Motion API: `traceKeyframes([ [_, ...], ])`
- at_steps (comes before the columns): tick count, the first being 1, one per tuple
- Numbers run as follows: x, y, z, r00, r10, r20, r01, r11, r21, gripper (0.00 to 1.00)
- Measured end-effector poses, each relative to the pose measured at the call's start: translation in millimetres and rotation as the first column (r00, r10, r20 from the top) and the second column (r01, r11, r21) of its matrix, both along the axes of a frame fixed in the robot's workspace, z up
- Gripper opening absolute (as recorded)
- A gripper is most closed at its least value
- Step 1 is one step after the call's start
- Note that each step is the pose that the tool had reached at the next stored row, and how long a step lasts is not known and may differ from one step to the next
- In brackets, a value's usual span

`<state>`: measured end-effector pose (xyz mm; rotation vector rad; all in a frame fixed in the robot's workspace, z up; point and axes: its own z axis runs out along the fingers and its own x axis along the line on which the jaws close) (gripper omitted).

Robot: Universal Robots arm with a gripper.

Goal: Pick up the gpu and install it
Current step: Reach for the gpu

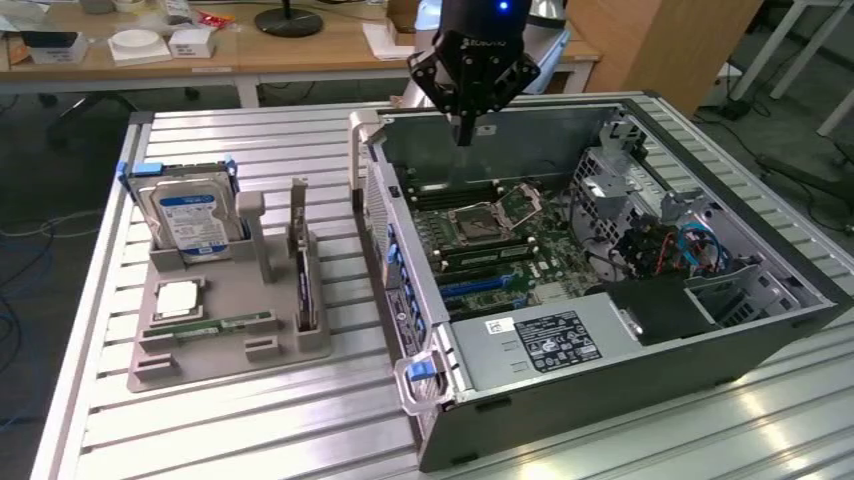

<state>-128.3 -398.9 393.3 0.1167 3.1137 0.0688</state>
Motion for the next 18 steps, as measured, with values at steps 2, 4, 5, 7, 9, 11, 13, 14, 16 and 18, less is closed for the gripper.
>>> traceKeyframes([
  [2, -5.4, 0.0, 0.0, 1.0000, 0.000, 0.0001, 0.000, 1.0000, 0.0000, 0.10],
  [4, -11.9, 0.0, 0.0, 1.0000, 0.000, 0.0001, 0.000, 1.0000, 0.0000, 0.10],
  [5, -15.9, 0.0, 0.0, 1.0000, 0.000, 0.0000, 0.000, 1.0000, 0.0000, 0.10],
  [7, -24.7, 0.0, 0.0, 1.0000, 0.000, 0.0001, 0.000, 1.0000, 0.0000, 0.10],
  [9, -34.1, 0.0, 0.0, 1.0000, 0.000, 0.0000, 0.000, 1.0000, 0.0001, 0.10],
  [11, -43.1, 0.0, 0.0, 1.0000, 0.000, 0.0000, 0.000, 1.0000, 0.0000, 0.10],
  [13, -52.1, 0.0, 0.0, 1.0000, 0.000, 0.0001, 0.000, 1.0000, 0.0001, 0.10],
  [14, -56.6, 0.0, 0.0, 1.0000, 0.000, 0.0002, 0.000, 1.0000, 0.0001, 0.10],
  [16, -65.9, 0.0, 0.0, 1.0000, 0.000, 0.0002, 0.000, 1.0000, 0.0000, 0.10],
  [18, -75.0, 0.0, 0.0, 1.0000, 0.000, 0.0002, 0.000, 1.0000, -0.0001, 0.10],
])
